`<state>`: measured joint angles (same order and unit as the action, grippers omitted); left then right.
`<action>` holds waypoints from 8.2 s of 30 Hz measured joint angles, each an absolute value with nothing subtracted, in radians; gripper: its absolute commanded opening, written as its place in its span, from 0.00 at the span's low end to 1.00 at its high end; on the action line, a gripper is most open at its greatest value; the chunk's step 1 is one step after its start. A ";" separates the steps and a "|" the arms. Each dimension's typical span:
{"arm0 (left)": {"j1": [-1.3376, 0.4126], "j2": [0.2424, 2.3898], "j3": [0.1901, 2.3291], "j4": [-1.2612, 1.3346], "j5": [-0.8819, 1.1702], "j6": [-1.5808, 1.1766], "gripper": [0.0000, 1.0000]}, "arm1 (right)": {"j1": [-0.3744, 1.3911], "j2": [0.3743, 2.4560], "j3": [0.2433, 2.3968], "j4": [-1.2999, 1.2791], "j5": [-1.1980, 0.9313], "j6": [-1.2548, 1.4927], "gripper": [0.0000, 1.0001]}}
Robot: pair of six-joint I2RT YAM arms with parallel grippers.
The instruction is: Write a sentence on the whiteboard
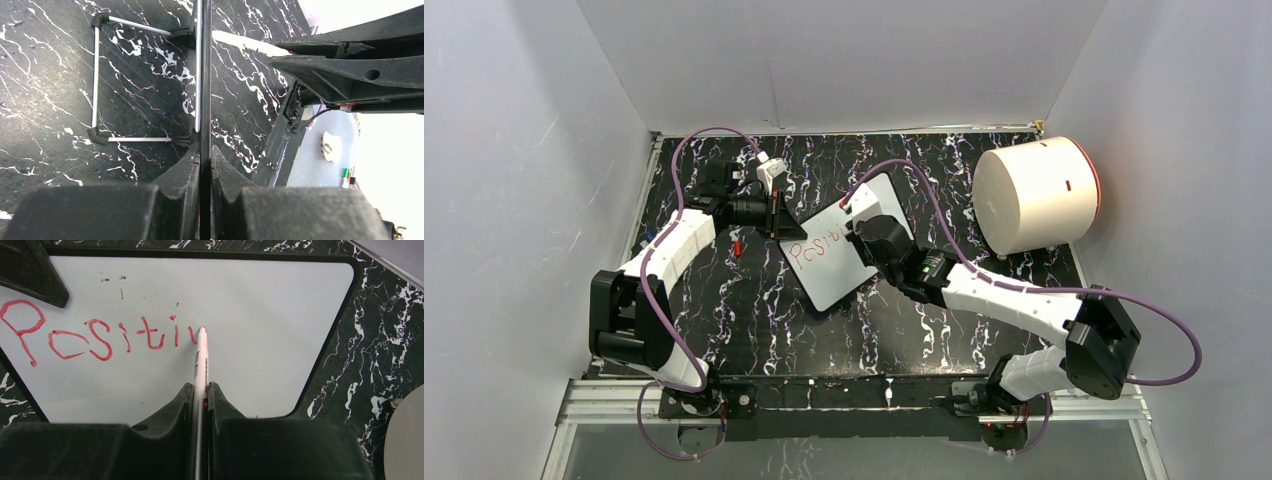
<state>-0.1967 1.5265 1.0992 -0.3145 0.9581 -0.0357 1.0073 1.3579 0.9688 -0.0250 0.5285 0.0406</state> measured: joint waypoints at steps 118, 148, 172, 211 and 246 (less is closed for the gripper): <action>-0.201 1.526 1.102 -0.322 0.941 -0.034 0.00 | 0.957 1.348 0.967 -0.076 0.481 0.098 0.00; -0.203 1.526 1.103 -0.322 0.942 -0.033 0.00 | 0.933 1.284 0.943 -0.044 0.493 0.078 0.00; -0.203 1.526 1.103 -0.322 0.939 -0.033 0.00 | 0.922 1.330 0.943 -0.015 0.450 0.070 0.00; -0.205 1.526 1.103 -0.322 0.939 -0.033 0.00 | 0.903 1.327 0.943 0.027 0.445 0.044 0.00; -0.206 1.526 1.103 -0.322 0.934 -0.034 0.00 | 0.903 1.332 0.936 -0.052 0.440 0.048 0.00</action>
<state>-0.2058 1.5265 1.1027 -0.3222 0.9344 -0.0338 0.9031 1.3323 0.9363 -0.0517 0.4400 0.0479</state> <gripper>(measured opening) 0.074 0.203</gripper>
